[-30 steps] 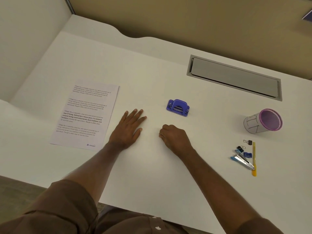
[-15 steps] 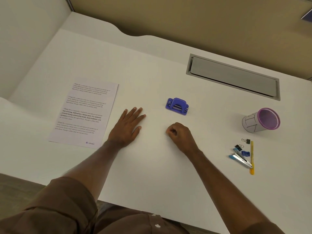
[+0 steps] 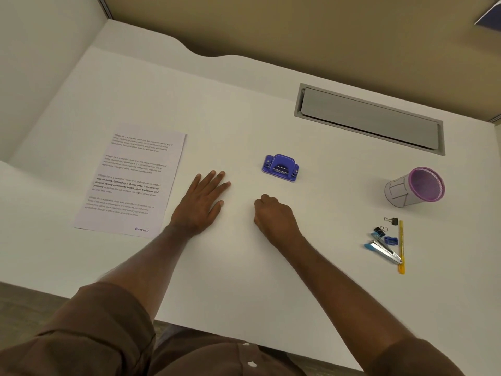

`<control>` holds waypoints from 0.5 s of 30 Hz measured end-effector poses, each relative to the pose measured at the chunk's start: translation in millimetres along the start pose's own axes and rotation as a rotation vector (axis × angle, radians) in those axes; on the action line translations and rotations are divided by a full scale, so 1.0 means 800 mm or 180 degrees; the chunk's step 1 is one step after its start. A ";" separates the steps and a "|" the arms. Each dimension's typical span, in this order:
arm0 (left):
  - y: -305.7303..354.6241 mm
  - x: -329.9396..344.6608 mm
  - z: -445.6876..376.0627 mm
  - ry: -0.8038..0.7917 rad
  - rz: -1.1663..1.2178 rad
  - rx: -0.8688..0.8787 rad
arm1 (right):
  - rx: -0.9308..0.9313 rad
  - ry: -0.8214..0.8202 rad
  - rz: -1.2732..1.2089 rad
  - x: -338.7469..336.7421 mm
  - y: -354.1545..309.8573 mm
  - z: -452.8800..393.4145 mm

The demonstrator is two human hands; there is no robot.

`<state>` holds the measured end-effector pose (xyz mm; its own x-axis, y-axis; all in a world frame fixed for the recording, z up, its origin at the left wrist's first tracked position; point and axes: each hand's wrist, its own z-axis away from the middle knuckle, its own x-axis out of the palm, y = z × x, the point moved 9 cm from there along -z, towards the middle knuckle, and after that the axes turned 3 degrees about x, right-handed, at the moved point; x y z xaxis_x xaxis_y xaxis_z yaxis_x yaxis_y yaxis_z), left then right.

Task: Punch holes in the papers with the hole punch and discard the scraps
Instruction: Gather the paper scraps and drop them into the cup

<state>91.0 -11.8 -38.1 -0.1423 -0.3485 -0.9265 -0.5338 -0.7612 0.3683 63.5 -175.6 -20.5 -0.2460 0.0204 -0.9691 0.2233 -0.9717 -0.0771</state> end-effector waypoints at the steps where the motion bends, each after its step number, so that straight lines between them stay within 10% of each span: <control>1: 0.000 -0.001 0.000 0.0000 0.0005 -0.0006 | 0.0030 -0.0047 0.0039 0.001 -0.002 -0.001; 7: -0.001 0.000 0.001 0.0024 0.0012 -0.0008 | 0.1354 -0.0105 -0.1669 0.002 0.072 0.000; 10: -0.003 0.003 0.000 0.0005 0.0013 -0.0011 | 0.2209 0.0548 -0.3353 -0.027 0.146 0.034; 15: -0.002 0.003 0.000 -0.0006 0.0004 -0.0003 | 0.2821 0.1907 -0.3867 -0.114 0.293 0.094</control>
<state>91.5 -11.2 -40.5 -0.1446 -0.3484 -0.9261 -0.5328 -0.7612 0.3696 67.5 -423.0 67.5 0.5694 0.7159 -0.4041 -0.4564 -0.1336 -0.8797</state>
